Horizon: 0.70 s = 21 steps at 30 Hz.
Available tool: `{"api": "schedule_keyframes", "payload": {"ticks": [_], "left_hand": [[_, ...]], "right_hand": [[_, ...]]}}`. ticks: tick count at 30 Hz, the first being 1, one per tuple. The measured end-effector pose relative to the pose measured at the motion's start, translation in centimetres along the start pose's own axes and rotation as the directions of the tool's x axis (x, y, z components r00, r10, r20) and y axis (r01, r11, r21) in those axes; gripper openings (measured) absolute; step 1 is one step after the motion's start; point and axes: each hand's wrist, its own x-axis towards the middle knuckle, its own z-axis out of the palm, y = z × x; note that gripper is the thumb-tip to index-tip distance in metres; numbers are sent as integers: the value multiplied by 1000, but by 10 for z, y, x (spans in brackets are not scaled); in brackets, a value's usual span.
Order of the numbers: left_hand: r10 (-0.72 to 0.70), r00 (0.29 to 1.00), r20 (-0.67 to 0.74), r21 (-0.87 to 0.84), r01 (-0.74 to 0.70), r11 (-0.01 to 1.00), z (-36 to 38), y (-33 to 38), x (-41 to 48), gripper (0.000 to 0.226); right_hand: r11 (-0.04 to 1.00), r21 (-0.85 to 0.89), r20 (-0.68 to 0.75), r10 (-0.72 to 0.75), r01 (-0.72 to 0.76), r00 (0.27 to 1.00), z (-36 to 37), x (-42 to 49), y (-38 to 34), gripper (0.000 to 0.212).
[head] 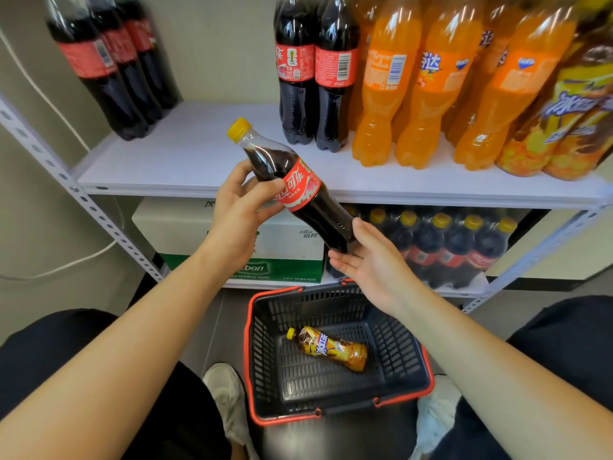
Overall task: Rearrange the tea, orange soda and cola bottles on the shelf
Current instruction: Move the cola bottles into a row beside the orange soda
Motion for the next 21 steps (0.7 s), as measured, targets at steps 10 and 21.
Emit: {"api": "schedule_keyframes", "payload": {"ticks": [10, 21], "left_hand": [[54, 997, -58, 50, -51, 997, 3, 4, -3, 34], [73, 997, 15, 52, -74, 996, -1, 16, -3, 57]], "right_hand": [[999, 39, 185, -32, 26, 982, 4, -5, -15, 45], [990, -109, 154, 103, -87, 983, -1, -2, -9, 47]]}}
